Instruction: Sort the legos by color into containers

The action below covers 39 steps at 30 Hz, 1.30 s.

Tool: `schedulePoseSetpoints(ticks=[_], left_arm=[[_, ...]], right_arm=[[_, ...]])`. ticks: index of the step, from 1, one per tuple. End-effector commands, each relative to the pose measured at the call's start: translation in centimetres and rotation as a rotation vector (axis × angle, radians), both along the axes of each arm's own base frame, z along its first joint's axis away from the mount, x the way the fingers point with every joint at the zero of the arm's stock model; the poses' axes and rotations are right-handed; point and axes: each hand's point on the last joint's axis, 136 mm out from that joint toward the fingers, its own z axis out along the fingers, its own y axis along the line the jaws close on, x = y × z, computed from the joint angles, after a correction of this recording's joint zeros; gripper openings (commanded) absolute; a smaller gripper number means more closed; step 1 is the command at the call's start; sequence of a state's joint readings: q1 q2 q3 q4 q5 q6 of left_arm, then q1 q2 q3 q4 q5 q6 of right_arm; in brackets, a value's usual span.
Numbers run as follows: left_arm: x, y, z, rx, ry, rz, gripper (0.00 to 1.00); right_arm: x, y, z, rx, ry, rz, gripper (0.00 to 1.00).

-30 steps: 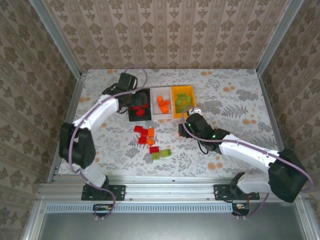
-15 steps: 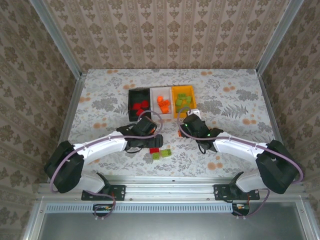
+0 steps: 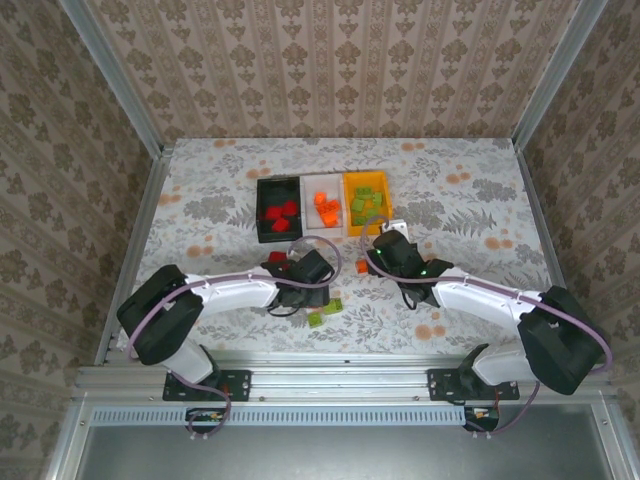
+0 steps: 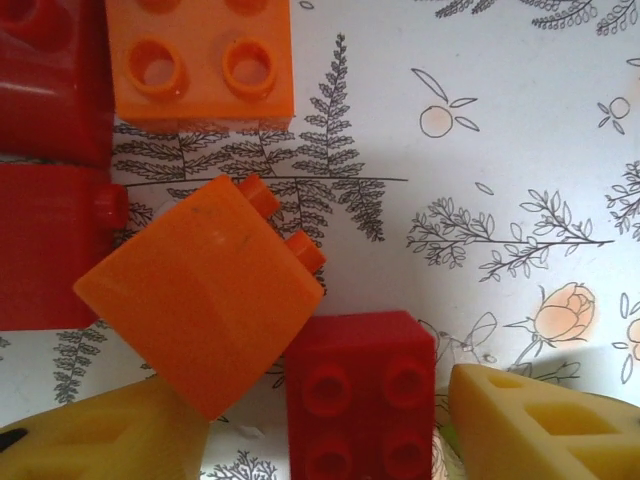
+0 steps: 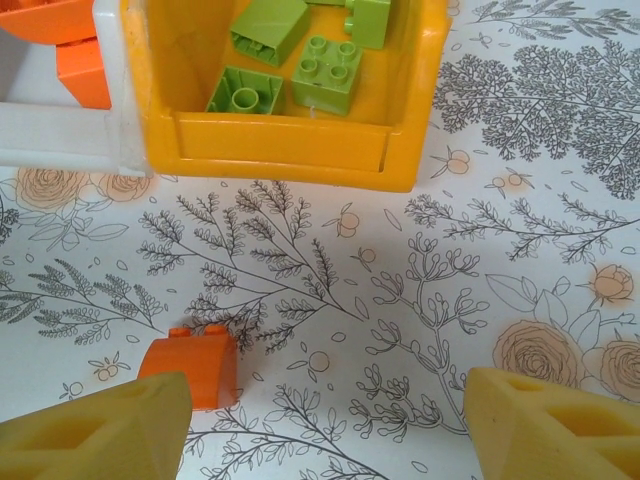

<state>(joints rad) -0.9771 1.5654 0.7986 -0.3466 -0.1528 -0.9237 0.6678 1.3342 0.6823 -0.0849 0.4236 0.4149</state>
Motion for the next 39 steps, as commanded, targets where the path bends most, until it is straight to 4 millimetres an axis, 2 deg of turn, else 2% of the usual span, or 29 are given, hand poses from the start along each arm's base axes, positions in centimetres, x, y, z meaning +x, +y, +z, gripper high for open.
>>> schedulePoseSetpoints(ticks=[1,5,14,17,19,22,26,29,32,35,39], left_arm=[[0.5,0.2,0.9,0.02,-0.044,0.021,0.64],[0.5,0.3,1.2,0.031,-0.052,0.007,0.58],[0.1,0.5,-1.5,0.089,-0.012,-0.018,0.41],[-0.1,0.3,-1.3,0.094,-0.015,-0.031,0.33],[-0.2,-0.1,-0.2,0.079,-0.031,-0.042,0.32],[-0.5,-1.1,2.5,0.034,-0.071,-0.083,0.3],[-0.1,-1.9,7.8,-0.03,-0.146,-0.164,0.27],[1.7,-0.3,12.4,-0.036,-0.227,-0.19,0.27],[5.4,2.6,15.5,-0.042,-0.279,-0.136,0.3],[9.6,5.2,16.1,-0.011,-0.283,-0.058,0.31],[15.1,6.4,14.0,-0.015,-0.233,-0.003,0.27]], right_arm=[[0.1,-0.6,0.7,-0.01,-0.028,-0.016,0.73],[0.0,-0.7,0.7,-0.01,-0.028,-0.015,0.73],[-0.1,-0.7,0.7,-0.007,-0.029,-0.016,0.73],[-0.1,-0.7,0.7,-0.007,-0.031,-0.018,0.73],[0.0,-0.7,0.8,-0.005,-0.034,-0.018,0.73],[0.0,-0.6,0.6,0.0,-0.029,-0.015,0.73],[0.1,-0.5,0.6,0.006,-0.031,-0.017,0.73],[0.2,-0.4,0.1,0.007,-0.02,-0.019,0.72],[0.3,0.0,0.0,0.015,-0.009,-0.01,0.72],[0.4,0.0,-0.1,0.014,-0.011,-0.012,0.72],[0.4,-0.1,-0.3,0.01,-0.009,-0.013,0.72]])
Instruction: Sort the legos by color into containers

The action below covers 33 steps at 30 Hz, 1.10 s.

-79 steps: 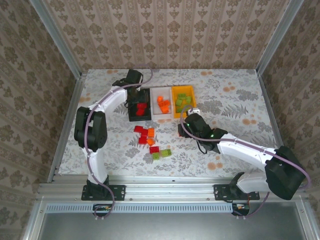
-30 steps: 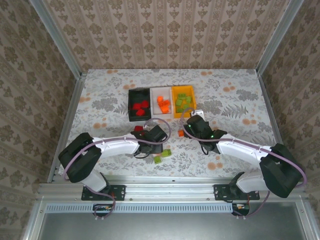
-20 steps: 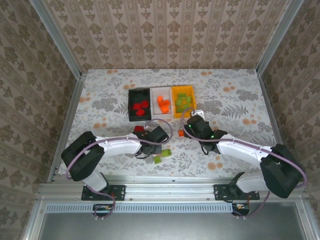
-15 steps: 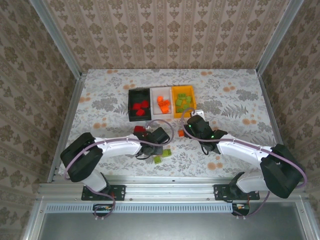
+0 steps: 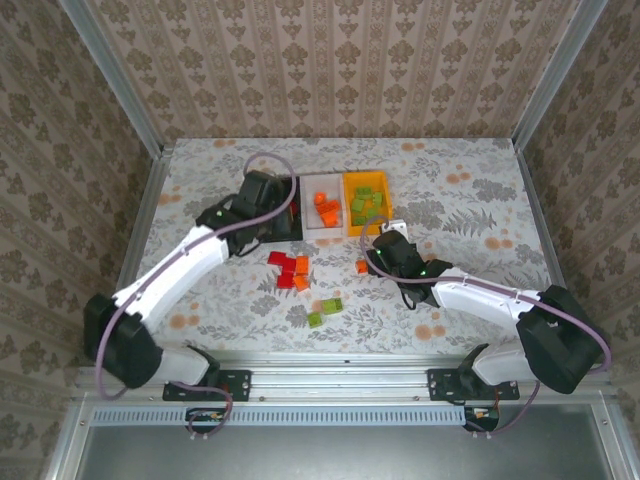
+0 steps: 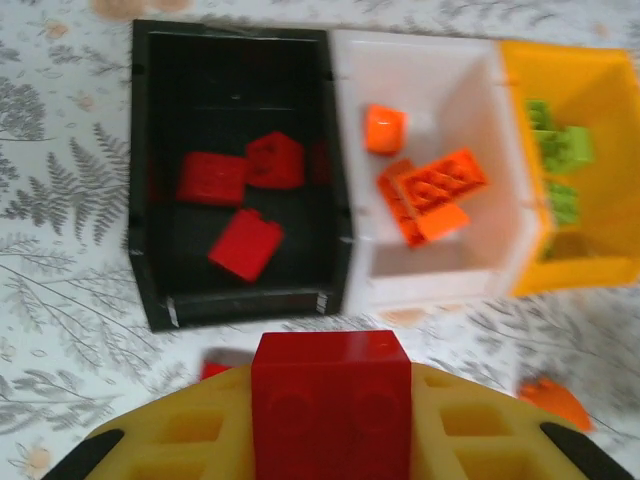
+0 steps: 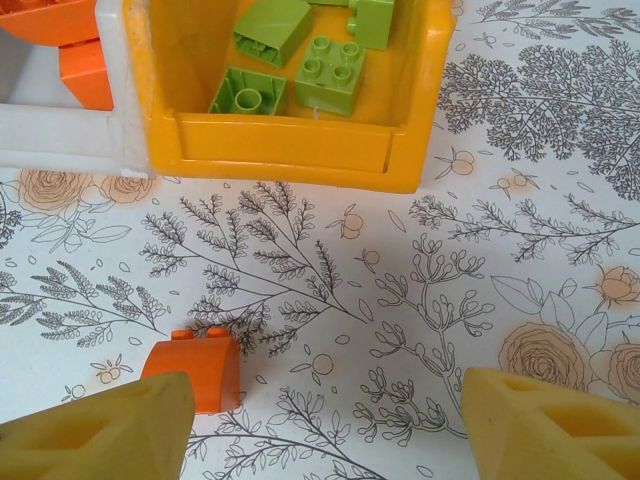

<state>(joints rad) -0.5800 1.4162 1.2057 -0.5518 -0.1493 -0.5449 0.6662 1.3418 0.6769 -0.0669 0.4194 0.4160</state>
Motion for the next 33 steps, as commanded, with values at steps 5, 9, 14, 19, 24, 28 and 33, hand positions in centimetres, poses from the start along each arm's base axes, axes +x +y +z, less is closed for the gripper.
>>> schedulePoseSetpoints(ticks=[5,9,14,19,24,28,33], left_arm=[[6.5,0.9,-7.2,0.069,0.206,-0.043,0.22],[8.5,-0.1,-8.6,0.12,0.23,-0.048,0.25],[9.7,0.2,-9.1,0.126,0.232,-0.021,0.34],[9.6,-0.1,-7.6,0.104,0.204,-0.032,0.53],[8.5,0.0,-5.5,0.075,0.169,-0.041,0.61],[6.3,0.5,-2.9,0.019,0.123,-0.051,0.64],[0.7,2.8,-1.0,-0.075,0.05,-0.028,0.8]], right_arm=[[0.3,0.0,-0.1,0.009,-0.005,-0.008,0.72],[0.2,-0.3,-0.1,-0.003,-0.008,-0.015,0.72],[0.2,-0.4,-0.1,-0.009,-0.01,-0.012,0.72],[0.2,0.1,-0.6,-0.002,0.006,0.004,0.73],[0.2,0.5,-0.7,0.006,0.008,0.016,0.73],[0.0,0.9,-0.8,0.016,0.012,0.03,0.74],[-0.3,2.7,-1.8,0.07,0.054,0.066,0.77]])
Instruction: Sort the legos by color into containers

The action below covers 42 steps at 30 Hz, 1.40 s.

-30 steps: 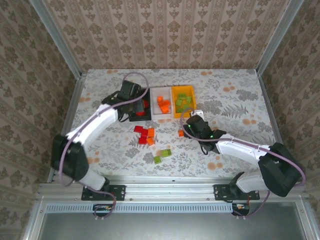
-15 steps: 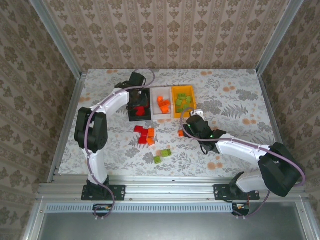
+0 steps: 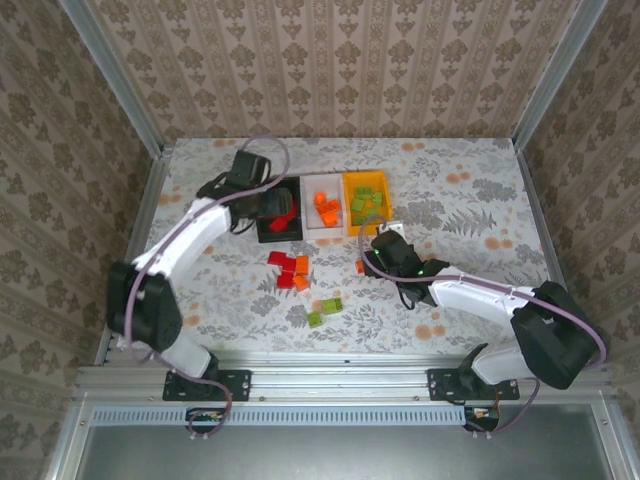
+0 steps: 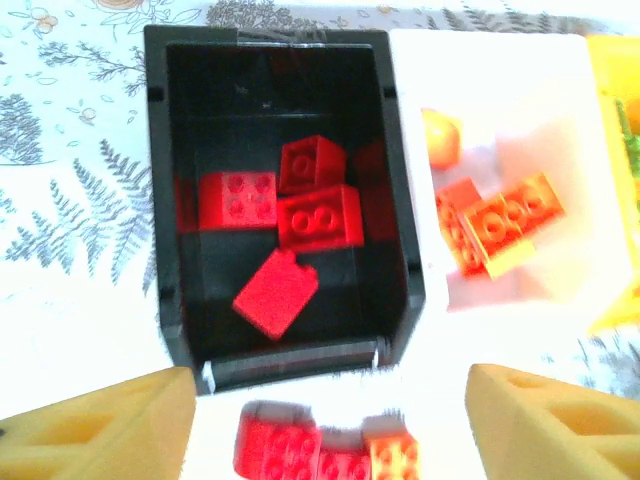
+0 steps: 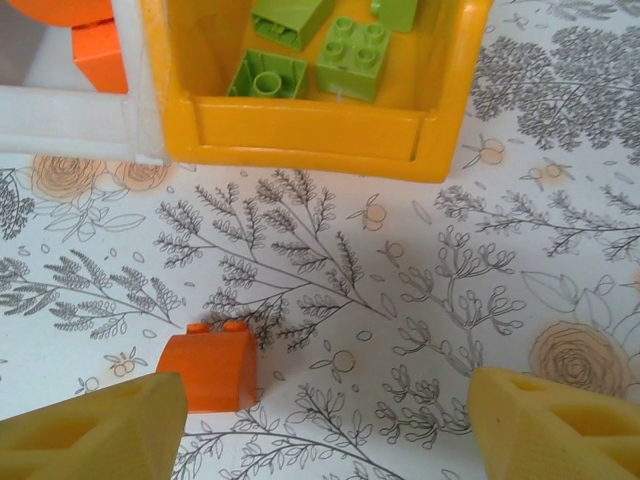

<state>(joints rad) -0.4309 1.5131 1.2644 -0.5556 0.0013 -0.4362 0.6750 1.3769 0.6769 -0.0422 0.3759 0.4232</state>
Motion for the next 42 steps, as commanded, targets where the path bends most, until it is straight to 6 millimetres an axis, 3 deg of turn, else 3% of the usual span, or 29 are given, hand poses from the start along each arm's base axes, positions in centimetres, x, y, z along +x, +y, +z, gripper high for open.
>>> schedulePoseSetpoints(ticks=[1,3,10,16,26,32,35,39,42], left_arm=[[-3.8,1.3,0.5,-0.08,-0.026,0.016,0.87],[-6.3,2.5,-0.2,-0.113,-0.036,0.037,0.99],[-13.1,5.3,-4.8,-0.187,0.033,0.102,1.0],[-15.0,5.6,-6.1,-0.237,0.046,0.113,1.0],[-16.0,5.7,-6.3,-0.273,0.026,0.104,1.0],[-16.2,5.3,-6.5,-0.289,0.03,0.082,1.0],[-16.4,5.1,-6.6,-0.302,0.033,0.074,1.0],[-16.3,5.1,-6.9,-0.319,0.027,0.088,1.0],[-16.5,5.0,-7.8,-0.344,0.045,0.105,1.0]], right_arm=[[-0.2,2.1,-1.1,0.055,0.036,0.044,0.78],[-0.1,3.0,-1.5,0.053,0.054,0.065,0.79],[0.6,4.2,-4.3,-0.006,0.129,0.065,0.79],[1.3,4.8,-5.7,-0.022,0.167,0.044,0.67],[1.2,4.4,-6.2,-0.034,0.182,0.001,0.39],[1.2,5.4,-3.6,-0.035,0.135,0.006,0.35],[1.5,6.5,-0.7,-0.026,0.086,0.031,0.35],[3.6,8.5,4.4,-0.004,-0.01,0.067,0.35],[6.1,10.0,6.0,-0.039,-0.04,0.089,0.36]])
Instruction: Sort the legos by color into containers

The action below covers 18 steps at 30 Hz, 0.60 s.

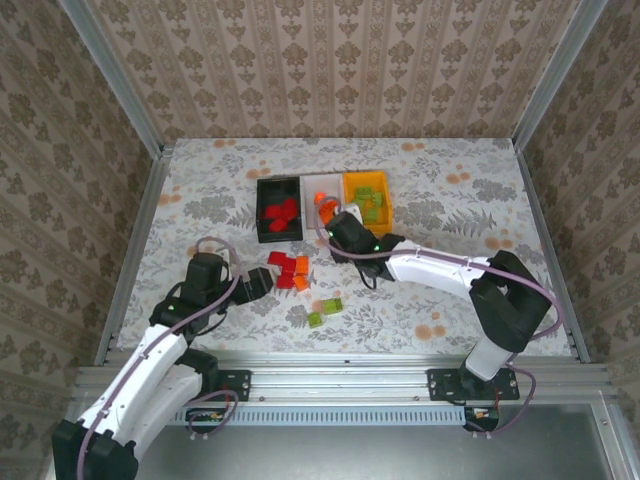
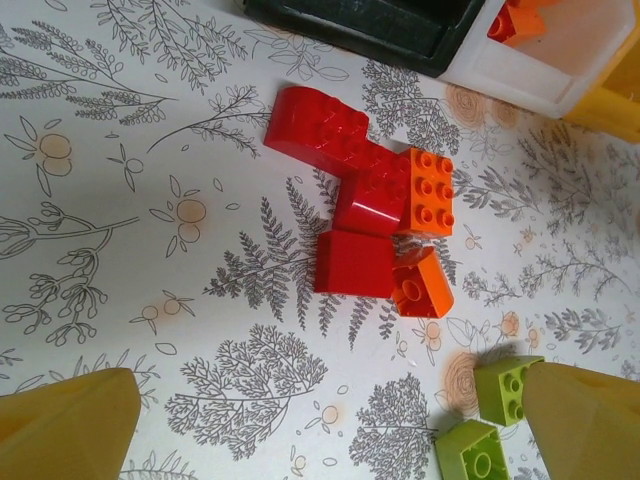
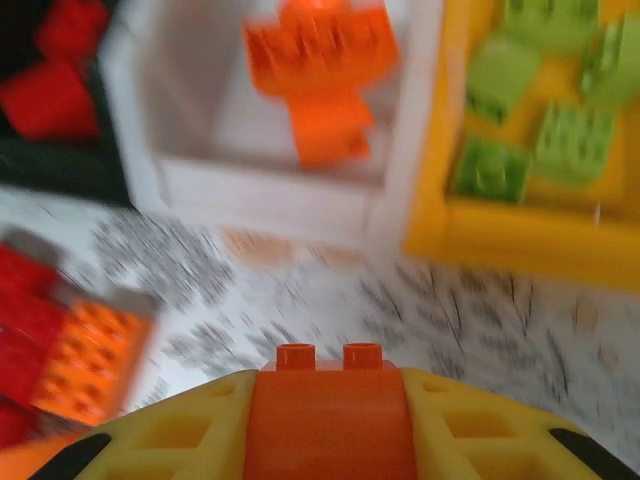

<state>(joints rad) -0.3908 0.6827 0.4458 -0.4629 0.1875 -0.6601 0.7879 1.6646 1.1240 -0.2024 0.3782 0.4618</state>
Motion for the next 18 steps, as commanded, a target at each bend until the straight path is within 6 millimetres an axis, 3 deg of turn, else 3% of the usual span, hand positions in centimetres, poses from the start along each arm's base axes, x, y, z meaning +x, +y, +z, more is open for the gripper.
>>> schedulePoseSetpoints(ticks=[1,10,18], left_arm=[[0.0,-0.2,-0.5,-0.055,0.015,0.026,1.0],[-1.1,0.1,-1.3,-0.068,0.049,0.04,1.0],[-1.2,0.1,-1.1,-0.075,0.052,0.042,1.0]], right_arm=[[3.0,0.8,2.0,-0.079,-0.051,0.007,0.36],[11.3,3.9,0.3,-0.156,-0.025,0.03,0.36],[14.3,4.0,-1.7,-0.212,0.014,0.026,0.43]])
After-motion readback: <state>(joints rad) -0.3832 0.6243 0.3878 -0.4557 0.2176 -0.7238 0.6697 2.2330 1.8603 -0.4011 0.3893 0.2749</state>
